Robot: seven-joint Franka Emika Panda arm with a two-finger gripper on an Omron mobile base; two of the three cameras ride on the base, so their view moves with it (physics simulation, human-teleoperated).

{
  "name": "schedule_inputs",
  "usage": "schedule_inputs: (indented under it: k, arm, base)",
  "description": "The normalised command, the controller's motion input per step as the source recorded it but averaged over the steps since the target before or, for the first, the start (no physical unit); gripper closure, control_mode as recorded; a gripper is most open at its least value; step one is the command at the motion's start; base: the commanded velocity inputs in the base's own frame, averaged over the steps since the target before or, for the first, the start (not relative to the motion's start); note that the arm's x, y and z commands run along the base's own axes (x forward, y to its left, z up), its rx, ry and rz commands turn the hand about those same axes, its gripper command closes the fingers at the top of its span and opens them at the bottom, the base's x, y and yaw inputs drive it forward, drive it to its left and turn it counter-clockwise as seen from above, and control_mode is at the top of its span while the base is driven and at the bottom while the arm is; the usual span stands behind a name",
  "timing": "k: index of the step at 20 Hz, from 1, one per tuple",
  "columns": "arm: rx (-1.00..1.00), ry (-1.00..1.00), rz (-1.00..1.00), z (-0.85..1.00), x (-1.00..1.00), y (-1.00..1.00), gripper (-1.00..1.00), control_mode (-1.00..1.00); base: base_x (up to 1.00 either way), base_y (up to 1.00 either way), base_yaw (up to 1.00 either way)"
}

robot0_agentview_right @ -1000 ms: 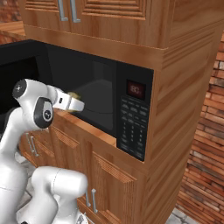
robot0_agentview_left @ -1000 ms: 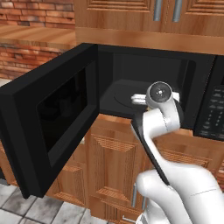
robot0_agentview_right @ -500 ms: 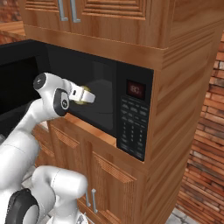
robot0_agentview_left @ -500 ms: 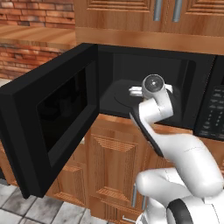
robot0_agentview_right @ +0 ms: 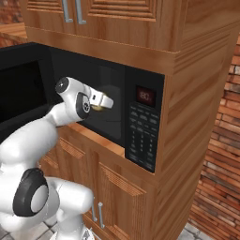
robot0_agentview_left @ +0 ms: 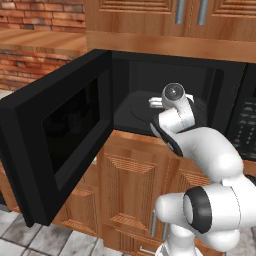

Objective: Place the sponge inside the microwave to prepare for sanitizing.

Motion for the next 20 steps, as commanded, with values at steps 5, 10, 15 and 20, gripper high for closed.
schedule_inputs:
  k: [5, 10, 15, 20]
  arm:
    - [0.00, 0.00, 0.00, -0.20, 0.26, -0.08, 1.00, -1.00]
    - [0.04, 0.05, 0.00, -0.28, 0.12, -0.05, 1.00, -1.00]
    - [0.01, 0.04, 0.00, -0.14, 0.14, -0.07, 1.00, -1.00]
    - [0.00, 0.01, 0.00, -0.06, 0.15, -0.01, -1.00, -1.00]
  base:
    - [0.00, 0.00, 0.00]
    - [0.00, 0.00, 0.00]
    - [0.00, 0.00, 0.00]
    - [0.00, 0.00, 0.00]
